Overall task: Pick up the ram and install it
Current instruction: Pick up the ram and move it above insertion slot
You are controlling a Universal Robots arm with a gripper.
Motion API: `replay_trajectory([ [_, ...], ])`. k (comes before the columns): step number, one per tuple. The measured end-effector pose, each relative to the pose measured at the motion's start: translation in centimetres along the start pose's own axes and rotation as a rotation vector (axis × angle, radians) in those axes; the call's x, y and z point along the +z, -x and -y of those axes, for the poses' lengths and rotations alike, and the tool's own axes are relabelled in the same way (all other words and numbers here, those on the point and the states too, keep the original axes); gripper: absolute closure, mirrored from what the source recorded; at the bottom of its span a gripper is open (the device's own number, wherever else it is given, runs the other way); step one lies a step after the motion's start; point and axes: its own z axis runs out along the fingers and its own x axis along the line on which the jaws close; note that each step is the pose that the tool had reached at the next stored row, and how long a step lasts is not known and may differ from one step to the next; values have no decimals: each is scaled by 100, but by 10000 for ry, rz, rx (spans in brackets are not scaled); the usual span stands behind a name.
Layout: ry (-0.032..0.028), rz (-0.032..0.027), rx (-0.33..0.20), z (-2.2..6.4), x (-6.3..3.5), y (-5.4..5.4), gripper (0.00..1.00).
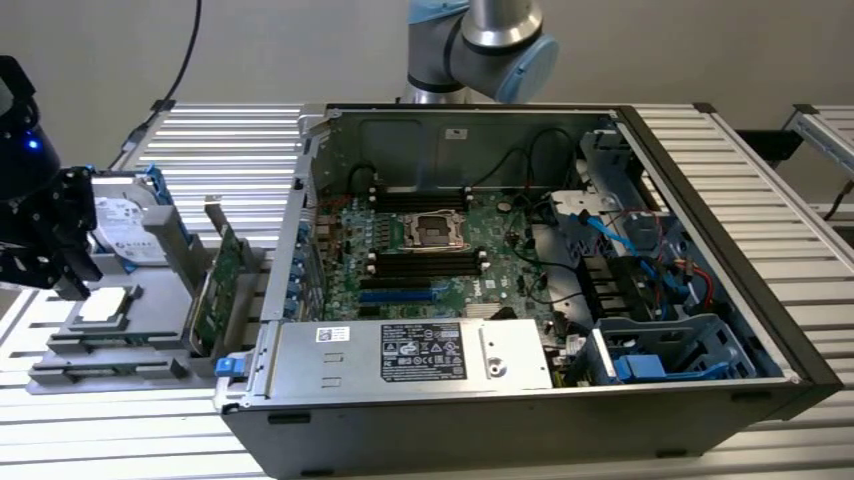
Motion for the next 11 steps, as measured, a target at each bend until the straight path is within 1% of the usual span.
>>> replay_trajectory([
  [11,-7,-5,-132,6,205,-97,70],
])
